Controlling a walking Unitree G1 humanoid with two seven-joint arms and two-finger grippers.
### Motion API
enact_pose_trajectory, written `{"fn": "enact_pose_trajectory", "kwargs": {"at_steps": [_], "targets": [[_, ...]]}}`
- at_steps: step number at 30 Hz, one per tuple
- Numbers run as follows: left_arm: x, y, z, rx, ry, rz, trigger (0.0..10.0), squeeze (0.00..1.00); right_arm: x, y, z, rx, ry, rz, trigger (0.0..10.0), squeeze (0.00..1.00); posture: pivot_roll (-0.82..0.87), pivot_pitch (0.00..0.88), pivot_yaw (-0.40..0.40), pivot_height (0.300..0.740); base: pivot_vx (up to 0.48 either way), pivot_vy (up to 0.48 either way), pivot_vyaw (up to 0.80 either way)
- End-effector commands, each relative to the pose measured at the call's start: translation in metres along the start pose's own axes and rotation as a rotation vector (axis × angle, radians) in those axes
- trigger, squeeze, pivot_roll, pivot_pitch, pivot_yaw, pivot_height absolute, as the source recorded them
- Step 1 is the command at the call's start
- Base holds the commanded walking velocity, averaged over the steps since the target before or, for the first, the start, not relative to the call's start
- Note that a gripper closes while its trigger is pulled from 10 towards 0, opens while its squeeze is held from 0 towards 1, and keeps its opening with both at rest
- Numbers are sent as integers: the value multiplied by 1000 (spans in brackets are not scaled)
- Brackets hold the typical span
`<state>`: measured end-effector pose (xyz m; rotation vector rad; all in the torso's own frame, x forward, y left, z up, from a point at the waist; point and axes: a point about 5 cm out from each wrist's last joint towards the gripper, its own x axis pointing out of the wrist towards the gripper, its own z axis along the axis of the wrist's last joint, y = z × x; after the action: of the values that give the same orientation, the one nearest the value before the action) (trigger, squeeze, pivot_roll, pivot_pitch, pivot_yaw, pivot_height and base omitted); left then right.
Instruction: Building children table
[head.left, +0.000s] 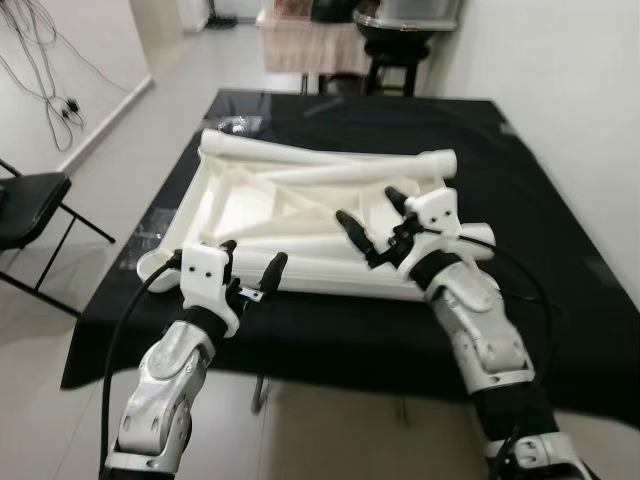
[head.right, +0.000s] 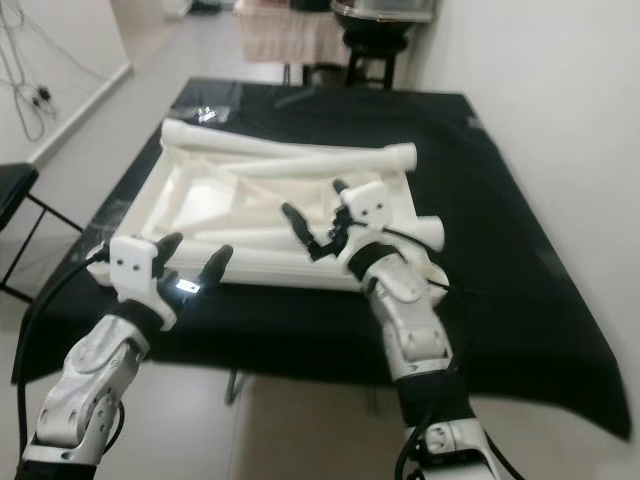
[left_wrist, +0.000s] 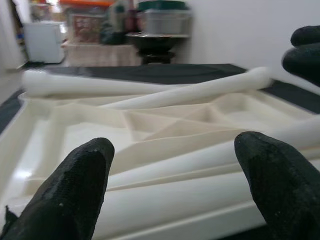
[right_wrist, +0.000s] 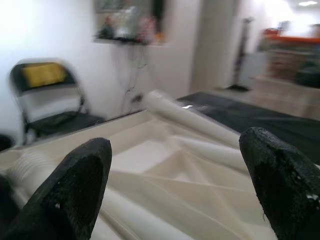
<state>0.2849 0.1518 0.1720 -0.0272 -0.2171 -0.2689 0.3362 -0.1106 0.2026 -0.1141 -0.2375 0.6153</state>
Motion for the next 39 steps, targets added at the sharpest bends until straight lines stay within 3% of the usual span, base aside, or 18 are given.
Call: {"fn": "enact_pose_trajectory", "kwargs": {"at_steps": [1,4,6,8,10,12,14,18,20,22,25,29,32,39], "targets": [[-2,1,-4,1,26,3,10000,0,-2,3,3,-101,30,91,10000,0,30,92,-47,740,330,0,0],[-2,0,-4,-4,30,2,10000,0,-3,3,3,-177,88,160,10000,0,33,92,-46,740,330,0,0],[-2,-1,-8,-29,53,29,10000,0,-5,-6,5,-298,200,205,10000,0,29,91,-48,740,129,0,0],[-2,-1,-8,-29,53,29,10000,0,-5,-6,5,-298,200,205,10000,0,29,91,-48,740,0,0,0],[-3,-6,-15,-37,85,31,10000,0,-3,-21,19,-361,279,234,10000,0,29,86,-62,740,0,0,0],[-3,-6,-15,-37,85,31,10000,0,-3,-21,19,-361,279,234,10000,0,29,86,-62,740,0,0,0],[-6,-11,-21,-61,101,26,10000,0,1,-37,29,-428,425,268,10000,0,32,80,-67,740,0,0,0],[-8,-11,-24,-72,113,31,10000,0,1,-41,28,-482,545,307,10000,0,33,75,-65,740,0,0,0],[-10,-9,-28,-79,132,47,10000,0,-2,-36,30,-522,617,424,10000,0,31,71,-63,740,0,0,0],[-10,-9,-28,-79,132,47,10000,0,-2,-36,30,-522,617,424,10000,0,31,71,-63,740,0,0,0],[-13,-13,-37,-147,180,25,10000,0,-3,-38,30,-515,795,542,10000,0,34,68,-67,740,0,0,0],[-16,-17,-42,-163,212,7,10000,0,5,-39,32,-485,845,578,10000,0,38,70,-74,740,0,0,0],[-17,-19,-43,-134,222,-8,10000,0,10,-39,31,-479,859,587,10000,0,42,71,-77,740,0,0,0],[-24,-23,-45,-67,241,-40,10000,0,20,-38,18,-489,1017,601,10000,0,52,94,-92,740,0,0,0]]}}
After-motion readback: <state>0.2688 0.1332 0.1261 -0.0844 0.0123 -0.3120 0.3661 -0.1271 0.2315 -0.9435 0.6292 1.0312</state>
